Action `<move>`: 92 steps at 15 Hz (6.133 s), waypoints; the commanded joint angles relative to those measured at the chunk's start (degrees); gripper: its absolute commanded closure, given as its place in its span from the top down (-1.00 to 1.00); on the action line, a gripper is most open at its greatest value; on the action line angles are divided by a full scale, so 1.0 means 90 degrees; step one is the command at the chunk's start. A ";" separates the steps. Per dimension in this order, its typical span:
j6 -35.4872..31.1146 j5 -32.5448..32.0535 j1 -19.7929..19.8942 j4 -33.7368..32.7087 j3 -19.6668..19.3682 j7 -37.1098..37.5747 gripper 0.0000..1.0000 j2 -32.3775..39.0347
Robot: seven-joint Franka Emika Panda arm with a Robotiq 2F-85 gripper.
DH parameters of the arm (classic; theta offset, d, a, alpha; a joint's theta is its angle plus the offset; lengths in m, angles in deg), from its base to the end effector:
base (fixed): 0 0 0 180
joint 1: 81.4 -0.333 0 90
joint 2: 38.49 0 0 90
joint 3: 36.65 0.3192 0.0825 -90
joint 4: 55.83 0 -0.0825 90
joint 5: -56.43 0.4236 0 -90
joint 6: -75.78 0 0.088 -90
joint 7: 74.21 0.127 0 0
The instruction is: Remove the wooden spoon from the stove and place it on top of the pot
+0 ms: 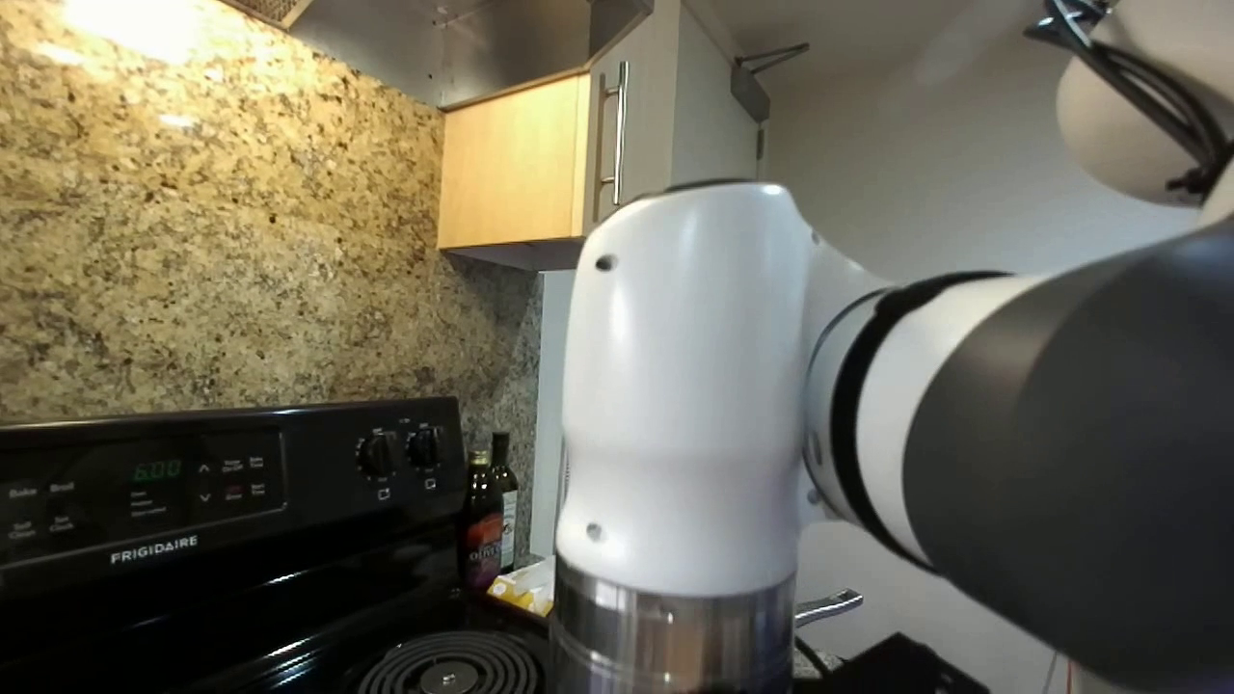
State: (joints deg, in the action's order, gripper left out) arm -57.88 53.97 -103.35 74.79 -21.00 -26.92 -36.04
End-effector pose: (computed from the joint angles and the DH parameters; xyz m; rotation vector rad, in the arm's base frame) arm 0.4374 0.3355 0.2942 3.1273 -0.2192 0.0348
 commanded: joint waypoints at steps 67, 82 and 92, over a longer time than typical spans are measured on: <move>0.0804 0.1201 0.1859 -0.0265 -0.0994 0.3165 0.64 -0.0913; 0.0319 0.1439 0.1594 0.0156 -0.0834 0.2422 1.00 -0.1658; 0.2853 0.1466 0.1234 0.1152 -0.0614 0.1559 1.00 -0.4475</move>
State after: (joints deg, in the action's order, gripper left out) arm -40.12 65.80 -90.82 81.31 -25.92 -5.45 -67.30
